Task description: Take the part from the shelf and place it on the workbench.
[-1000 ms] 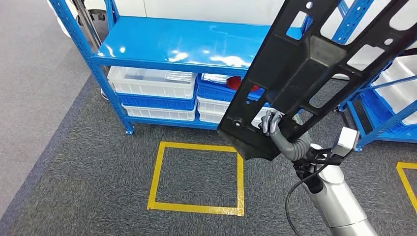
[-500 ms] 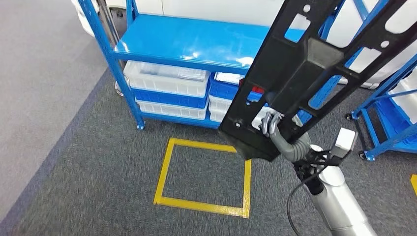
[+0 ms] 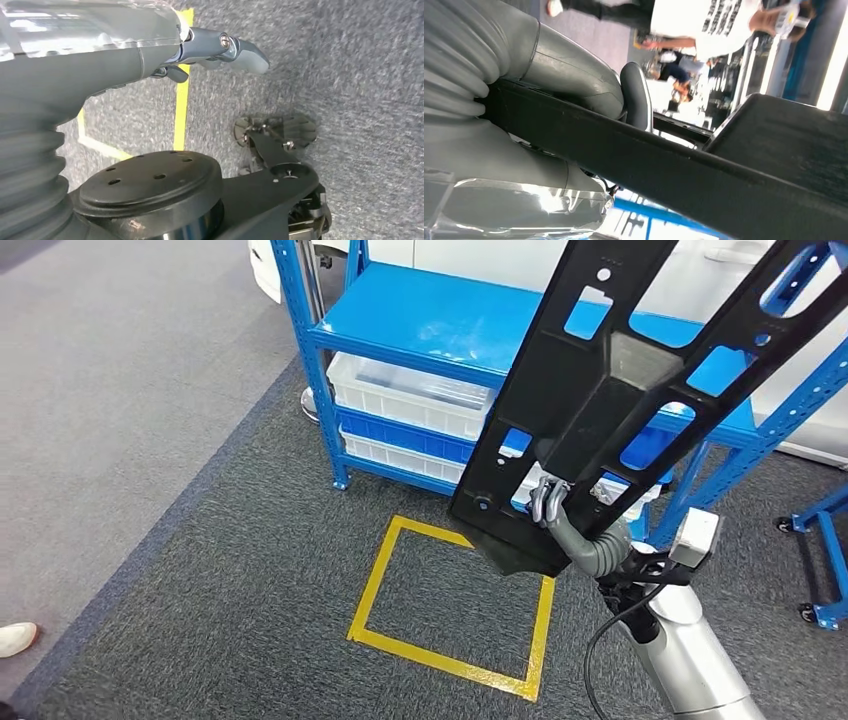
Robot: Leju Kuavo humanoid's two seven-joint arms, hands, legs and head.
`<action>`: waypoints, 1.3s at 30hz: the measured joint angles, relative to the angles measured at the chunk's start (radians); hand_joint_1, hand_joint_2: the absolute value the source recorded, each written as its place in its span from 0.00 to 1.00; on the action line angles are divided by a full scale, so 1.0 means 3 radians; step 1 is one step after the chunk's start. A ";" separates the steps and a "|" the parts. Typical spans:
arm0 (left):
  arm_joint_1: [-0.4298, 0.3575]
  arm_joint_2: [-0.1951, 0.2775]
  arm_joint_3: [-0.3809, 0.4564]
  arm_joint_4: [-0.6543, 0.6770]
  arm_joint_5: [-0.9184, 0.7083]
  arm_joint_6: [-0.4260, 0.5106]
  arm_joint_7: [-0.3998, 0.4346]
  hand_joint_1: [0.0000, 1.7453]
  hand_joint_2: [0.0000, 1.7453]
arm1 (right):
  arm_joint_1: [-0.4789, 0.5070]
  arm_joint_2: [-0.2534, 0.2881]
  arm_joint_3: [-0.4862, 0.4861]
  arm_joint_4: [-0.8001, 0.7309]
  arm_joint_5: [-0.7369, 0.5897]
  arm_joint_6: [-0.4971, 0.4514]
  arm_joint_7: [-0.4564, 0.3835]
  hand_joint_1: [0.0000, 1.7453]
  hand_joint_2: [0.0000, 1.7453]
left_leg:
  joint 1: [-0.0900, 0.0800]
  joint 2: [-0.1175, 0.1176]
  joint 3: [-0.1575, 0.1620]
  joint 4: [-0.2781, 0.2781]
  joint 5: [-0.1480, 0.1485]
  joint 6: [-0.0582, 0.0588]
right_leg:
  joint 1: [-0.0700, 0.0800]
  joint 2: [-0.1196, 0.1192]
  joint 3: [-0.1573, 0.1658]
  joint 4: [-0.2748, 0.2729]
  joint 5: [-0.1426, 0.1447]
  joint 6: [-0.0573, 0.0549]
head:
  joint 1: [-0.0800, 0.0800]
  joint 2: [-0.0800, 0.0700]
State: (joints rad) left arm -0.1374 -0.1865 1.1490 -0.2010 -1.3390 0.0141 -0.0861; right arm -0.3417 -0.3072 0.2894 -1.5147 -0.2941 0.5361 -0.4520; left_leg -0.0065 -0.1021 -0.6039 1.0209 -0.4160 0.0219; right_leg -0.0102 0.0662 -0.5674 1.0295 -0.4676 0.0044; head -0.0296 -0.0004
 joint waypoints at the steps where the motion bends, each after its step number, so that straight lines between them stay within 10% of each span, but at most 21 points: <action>1: 0.0005 0.0000 0.0000 0.0000 0.0000 0.0001 -0.0002 0.00 1.00 | -0.0003 0.0000 -0.0001 0.0000 0.0003 0.0001 0.0000 0.98 1.00 | 0.0003 -0.0034 -0.0014 -0.0004 0.0013 -0.0022 | 0.0006 -0.0025 -0.0002 -0.0010 0.0007 0.0001 | 0.0000 0.0000; 4: 0.0023 0.0005 0.0000 0.0000 0.0000 0.0006 -0.0002 0.00 1.00 | -0.0012 0.0005 -0.0001 -0.0001 0.0009 0.0013 -0.0001 0.98 1.00 | -0.0007 0.0024 -0.0076 0.0078 -0.0047 -0.0075 | -0.0016 -0.0146 0.0004 -0.0064 0.0048 -0.0039 | -0.0001 0.0000; 9: 0.0027 0.0007 0.0000 0.0000 -0.0001 0.0009 0.0004 0.00 1.00 | 0.0000 0.0007 -0.0001 -0.0001 0.0019 0.0019 -0.0005 0.98 1.00 | 0.0014 0.0302 -0.0435 0.0952 -0.0485 -0.0131 | -0.0006 -0.0362 -0.0017 -0.0086 0.0071 -0.0062 | -0.0002 0.0000; 14: 0.0046 0.0012 0.0000 0.0000 -0.0003 0.0012 0.0007 0.00 1.00 | 0.0004 0.0006 -0.0002 -0.0002 0.0032 0.0041 -0.0018 0.98 1.00 | 0.0001 0.0504 0.0078 0.0074 -0.0120 -0.0092 | 0.0011 -0.0551 -0.0009 -0.0074 0.0062 -0.0027 | -0.0003 0.0000; 17: 0.0082 0.0014 0.0002 0.0000 0.0020 0.0017 0.0020 0.00 1.00 | -0.0011 0.0009 0.0002 0.0001 0.0036 0.0089 -0.0032 0.98 1.00 | -0.0017 0.0484 0.0109 -0.0047 -0.0094 -0.0018 | 0.0023 -0.0636 -0.0005 -0.0073 0.0067 0.0025 | -0.0002 0.0000; 20: 0.0111 0.0021 0.0009 0.0000 0.0071 0.0043 0.0025 0.00 1.00 | -0.0061 0.0038 0.0017 0.0013 0.0040 0.0120 -0.0041 0.98 1.00 | -0.0001 0.0389 0.0107 -0.0083 -0.0048 0.0044 | -0.0002 -0.0459 -0.0072 0.0092 -0.0059 0.0075 | -0.0002 0.0000; 22: 0.0103 0.0024 0.0012 0.0000 0.0092 0.0058 0.0015 0.00 1.00 | -0.0089 0.0052 0.0036 0.0031 0.0043 0.0120 -0.0042 0.98 1.00 | 0.0004 0.0319 0.0094 -0.0087 -0.0027 0.0067 | -0.0011 -0.0279 -0.0269 0.0519 -0.0280 0.0090 | -0.0001 0.0000; 25: 0.0103 0.0028 0.0014 0.0000 0.0099 0.0068 -0.0007 0.00 1.00 | -0.0097 0.0060 0.0068 0.0059 0.0042 0.0119 -0.0041 0.98 1.00 | -0.0003 0.0203 0.0081 -0.0077 -0.0017 0.0071 | -0.0009 -0.0237 -0.0500 0.0997 -0.0418 0.0090 | -0.0001 0.0000; 30: 0.0104 0.0029 0.0010 0.0000 0.0051 0.0072 -0.0062 0.00 1.00 | -0.0103 0.0053 0.0099 0.0059 0.0008 0.0117 -0.0056 0.98 1.00 | -0.0007 -0.0006 0.0067 -0.0036 -0.0016 0.0045 | -0.0014 -0.0038 -0.0105 0.0140 0.0040 0.0034 | -0.0001 0.0000; 34: 0.0112 0.0028 -0.0001 0.0001 -0.0010 0.0068 -0.0058 0.00 1.00 | -0.0065 0.0028 0.0099 0.0029 -0.0020 0.0112 -0.0074 0.98 1.00 | 0.0012 -0.0125 0.0010 -0.0032 0.0004 -0.0039 | -0.0016 -0.0045 -0.0030 -0.0067 0.0076 0.0008 | -0.0001 0.0000; 39: 0.0107 0.0028 -0.0026 0.0001 -0.0038 0.0069 -0.0006 0.00 1.00 | -0.0046 0.0017 0.0096 0.0002 -0.0037 0.0110 -0.0088 0.98 1.00 | 0.0016 0.0272 -0.0327 0.0685 -0.0390 -0.0118 | -0.0025 -0.0267 -0.0014 -0.0130 0.0110 -0.0044 | -0.0003 0.0000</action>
State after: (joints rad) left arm -0.1052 -0.1782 1.1411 -0.2007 -1.3502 0.0348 -0.0879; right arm -0.3554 -0.3021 0.3182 -1.5143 -0.3052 0.5692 -0.4784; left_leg -0.0016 -0.0205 -0.7019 1.2265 -0.5332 -0.0135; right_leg -0.0176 -0.0139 -0.5717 0.9906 -0.4346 -0.0088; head -0.0305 -0.0004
